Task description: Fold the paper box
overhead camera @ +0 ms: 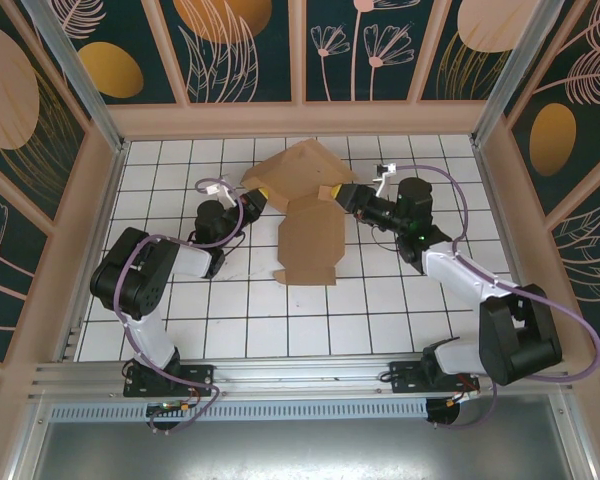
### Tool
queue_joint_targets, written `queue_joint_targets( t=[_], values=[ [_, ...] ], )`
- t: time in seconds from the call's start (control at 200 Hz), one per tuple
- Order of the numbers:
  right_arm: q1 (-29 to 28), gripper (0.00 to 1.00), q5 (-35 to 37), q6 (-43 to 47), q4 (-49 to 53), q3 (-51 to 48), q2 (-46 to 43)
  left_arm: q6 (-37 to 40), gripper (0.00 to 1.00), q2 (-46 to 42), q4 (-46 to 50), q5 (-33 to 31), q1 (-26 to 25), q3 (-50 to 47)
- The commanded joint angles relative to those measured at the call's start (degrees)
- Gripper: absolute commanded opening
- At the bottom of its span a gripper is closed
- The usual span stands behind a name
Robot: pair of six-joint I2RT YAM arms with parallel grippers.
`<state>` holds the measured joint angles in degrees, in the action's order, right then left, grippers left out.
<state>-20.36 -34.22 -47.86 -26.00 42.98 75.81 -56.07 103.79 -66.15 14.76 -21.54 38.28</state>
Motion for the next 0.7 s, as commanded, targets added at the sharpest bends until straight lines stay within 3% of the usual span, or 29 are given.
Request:
queue_joint_targets(
  t=[0.0,0.14,0.26,0.4,0.535,0.696],
  values=[
    [-0.12,0.59,4.39,5.50,6.01,2.41,-4.04,-1.92,0.00,-0.12,-1.21,-1.67,-0.17,0.49],
    [0.09,0.70,10.38,11.62,15.66,5.18,-8.45,-2.61,0.00,-0.27,1.11,-4.44,-0.17,0.57],
    [-0.01,0.71,15.34,15.32,22.77,8.57,-11.01,-2.33,0.00,-0.43,2.94,-7.44,-0.17,0.31],
    [-0.65,0.70,16.19,16.06,26.22,13.22,-11.57,0.96,0.00,-1.03,5.04,-10.65,-0.17,-0.14],
    [-2.81,0.68,17.43,16.00,33.29,21.88,-7.35,4.92,0.00,-2.69,7.76,-13.94,-0.15,-0.58],
    [-9.25,0.67,24.60,19.90,43.08,36.08,0.87,7.02,0.00,-4.88,9.11,-16.85,-0.17,-1.35]
  ],
)
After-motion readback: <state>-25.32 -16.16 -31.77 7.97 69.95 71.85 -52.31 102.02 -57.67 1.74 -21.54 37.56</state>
